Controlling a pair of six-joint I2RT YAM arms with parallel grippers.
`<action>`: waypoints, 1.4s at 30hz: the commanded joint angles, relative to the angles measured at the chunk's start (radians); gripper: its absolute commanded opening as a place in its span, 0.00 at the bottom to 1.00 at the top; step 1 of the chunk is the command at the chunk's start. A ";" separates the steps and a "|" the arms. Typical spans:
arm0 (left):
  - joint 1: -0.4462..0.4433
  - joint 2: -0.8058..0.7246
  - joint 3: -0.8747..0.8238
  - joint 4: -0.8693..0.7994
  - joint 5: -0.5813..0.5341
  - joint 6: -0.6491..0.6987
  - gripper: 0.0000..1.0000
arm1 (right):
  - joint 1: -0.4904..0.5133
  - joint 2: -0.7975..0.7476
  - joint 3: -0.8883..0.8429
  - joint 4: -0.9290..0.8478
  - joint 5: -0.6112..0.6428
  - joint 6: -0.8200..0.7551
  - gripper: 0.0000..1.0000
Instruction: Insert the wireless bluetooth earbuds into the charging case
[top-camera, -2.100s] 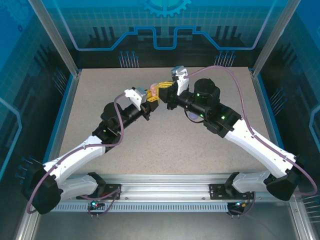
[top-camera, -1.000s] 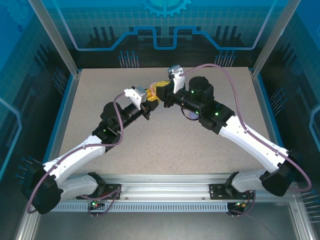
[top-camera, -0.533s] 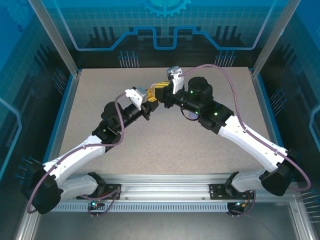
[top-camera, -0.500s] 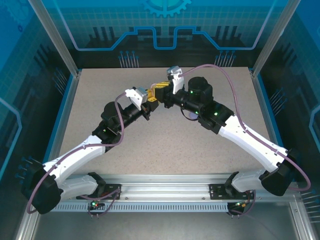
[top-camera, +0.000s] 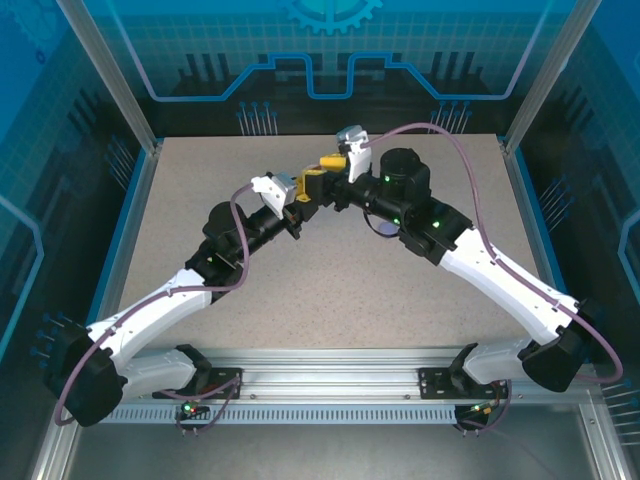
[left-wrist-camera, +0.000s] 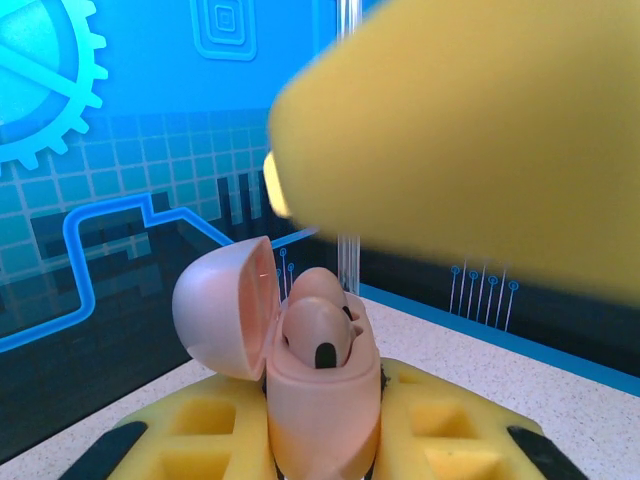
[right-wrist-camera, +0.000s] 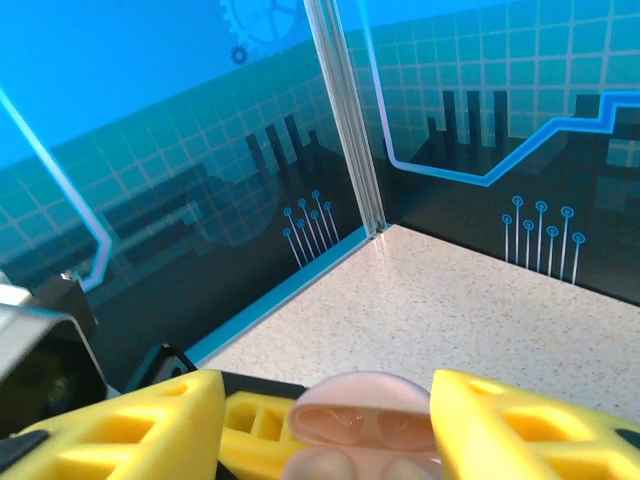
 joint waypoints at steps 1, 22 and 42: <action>-0.008 0.000 0.028 0.033 -0.003 0.010 0.00 | -0.017 -0.033 0.057 -0.013 -0.012 0.014 0.62; -0.008 0.037 -0.017 -0.021 0.025 0.020 0.00 | -0.184 0.422 0.693 -0.723 -0.091 0.042 0.26; -0.007 0.088 0.016 -0.025 0.002 0.006 0.00 | -0.141 0.347 0.522 -0.729 -0.124 0.040 0.17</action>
